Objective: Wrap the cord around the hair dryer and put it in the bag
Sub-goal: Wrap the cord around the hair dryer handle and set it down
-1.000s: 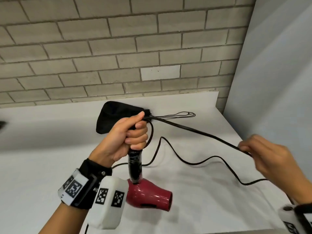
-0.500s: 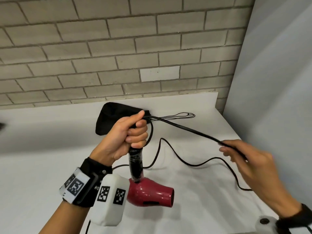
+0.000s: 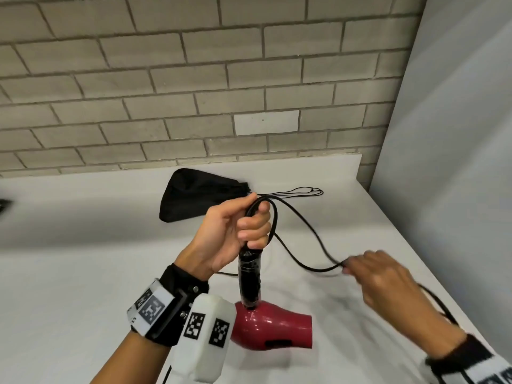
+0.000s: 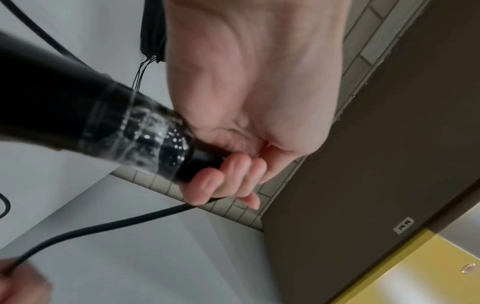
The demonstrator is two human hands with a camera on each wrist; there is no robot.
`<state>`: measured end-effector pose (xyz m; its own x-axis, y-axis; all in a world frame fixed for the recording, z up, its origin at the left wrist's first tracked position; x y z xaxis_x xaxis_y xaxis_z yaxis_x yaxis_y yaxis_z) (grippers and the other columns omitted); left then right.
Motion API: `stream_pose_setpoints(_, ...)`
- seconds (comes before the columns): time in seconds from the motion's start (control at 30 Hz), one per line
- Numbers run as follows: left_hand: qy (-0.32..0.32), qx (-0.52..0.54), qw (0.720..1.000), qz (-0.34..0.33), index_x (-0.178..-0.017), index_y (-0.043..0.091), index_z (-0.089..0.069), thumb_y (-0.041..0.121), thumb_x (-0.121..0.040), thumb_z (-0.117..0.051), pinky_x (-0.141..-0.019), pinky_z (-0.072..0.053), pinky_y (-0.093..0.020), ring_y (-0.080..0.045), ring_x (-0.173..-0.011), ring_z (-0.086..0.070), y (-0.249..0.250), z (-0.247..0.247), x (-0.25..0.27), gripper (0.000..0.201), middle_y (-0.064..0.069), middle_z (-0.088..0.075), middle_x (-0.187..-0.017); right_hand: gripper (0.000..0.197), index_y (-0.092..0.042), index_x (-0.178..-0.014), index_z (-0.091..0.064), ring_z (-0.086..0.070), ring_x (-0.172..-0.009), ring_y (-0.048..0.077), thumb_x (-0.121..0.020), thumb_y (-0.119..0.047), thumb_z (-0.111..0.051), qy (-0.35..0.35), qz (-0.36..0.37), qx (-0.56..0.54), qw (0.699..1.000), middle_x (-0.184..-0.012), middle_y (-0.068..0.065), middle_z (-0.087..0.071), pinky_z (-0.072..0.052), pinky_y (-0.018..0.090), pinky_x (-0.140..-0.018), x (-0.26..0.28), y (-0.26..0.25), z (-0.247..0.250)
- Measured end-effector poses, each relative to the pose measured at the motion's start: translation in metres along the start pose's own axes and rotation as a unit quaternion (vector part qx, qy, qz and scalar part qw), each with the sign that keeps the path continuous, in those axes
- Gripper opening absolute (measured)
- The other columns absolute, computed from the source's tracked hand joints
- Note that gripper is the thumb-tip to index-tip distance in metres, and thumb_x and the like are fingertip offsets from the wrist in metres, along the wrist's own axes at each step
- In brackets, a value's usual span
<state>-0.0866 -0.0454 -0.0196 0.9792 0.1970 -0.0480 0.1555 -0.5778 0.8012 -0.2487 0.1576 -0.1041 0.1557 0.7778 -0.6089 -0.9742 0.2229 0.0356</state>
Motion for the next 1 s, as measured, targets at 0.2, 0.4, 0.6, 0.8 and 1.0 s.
stream_pose_setpoints(0.2, 0.023, -0.037, 0.999, -0.033, -0.087, 0.003, -0.058, 0.021, -0.095, -0.041, -0.050, -0.038, -0.025, -0.010, -0.046, -0.033, -0.010, 0.001, -0.005, 0.027, 0.005, -0.035, -0.054, 0.032, -0.022, -0.079, -0.041, -0.031, -0.063, 0.012, -0.064, 0.005, -0.035, -0.059, 0.154, -0.059, 0.984, -0.058, -0.006, -0.049, -0.024, 0.024, -0.061, 0.002, -0.058, 0.014)
stream_pose_setpoints(0.4, 0.037, -0.095, 0.995, -0.012, -0.097, -0.001, -0.059, 0.024, -0.093, -0.043, -0.053, -0.040, -0.025, -0.012, -0.049, -0.036, -0.026, -0.011, -0.009, 0.030, 0.003, -0.040, -0.057, 0.029, -0.024, -0.081, -0.038, -0.037, -0.059, 0.011, -0.070, -0.001, -0.053, -0.101, 0.206, -0.108, 0.967, -0.062, -0.008, -0.045, -0.024, 0.018, -0.054, -0.028, -0.080, 0.035)
stream_pose_setpoints(0.6, 0.021, -0.170, 0.985, 0.025, -0.096, 0.000, -0.064, 0.024, -0.096, -0.039, -0.056, -0.046, -0.023, -0.016, -0.052, -0.053, -0.035, -0.015, 0.001, 0.035, -0.002, -0.057, -0.057, 0.032, -0.017, -0.081, -0.062, -0.058, -0.061, 0.010, -0.075, 0.000, -0.035, -0.003, 0.126, -0.145, 0.981, -0.069, -0.009, -0.064, -0.039, 0.022, -0.039, -0.056, -0.078, 0.058)
stream_pose_setpoints(0.8, -0.001, -0.212, 0.977, 0.018, -0.057, 0.015, -0.065, 0.023, -0.100, -0.036, -0.058, -0.039, -0.027, -0.017, -0.048, -0.041, -0.033, -0.017, 0.005, 0.052, 0.002, -0.052, -0.050, 0.037, -0.017, -0.085, -0.067, -0.061, -0.060, 0.009, -0.084, -0.004, -0.032, 0.026, 0.078, -0.096, 0.992, -0.070, -0.013, -0.067, -0.036, 0.022, -0.039, -0.068, -0.081, 0.057)
stream_pose_setpoints(1.0, -0.014, -0.177, 0.983, 0.051, -0.074, 0.006, -0.066, 0.036, -0.096, -0.037, -0.043, -0.035, -0.022, -0.007, -0.035, -0.033, -0.033, -0.014, 0.007, 0.047, 0.008, -0.034, -0.038, 0.017, -0.019, -0.076, -0.059, -0.053, -0.053, 0.011, -0.084, -0.013, -0.045, 0.011, 0.033, -0.066, 0.997, -0.061, -0.011, -0.061, -0.030, 0.022, -0.039, -0.078, -0.062, 0.061)
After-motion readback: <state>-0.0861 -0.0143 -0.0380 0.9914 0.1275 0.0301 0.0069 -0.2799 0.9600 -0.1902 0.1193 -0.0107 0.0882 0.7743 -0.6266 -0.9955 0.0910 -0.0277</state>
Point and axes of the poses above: each hand's wrist, its own x-axis away from the middle knuckle, its own z-axis out of the back of the hand, y = z × x, the point moved 1 cm from there along -x, towards the middle knuckle
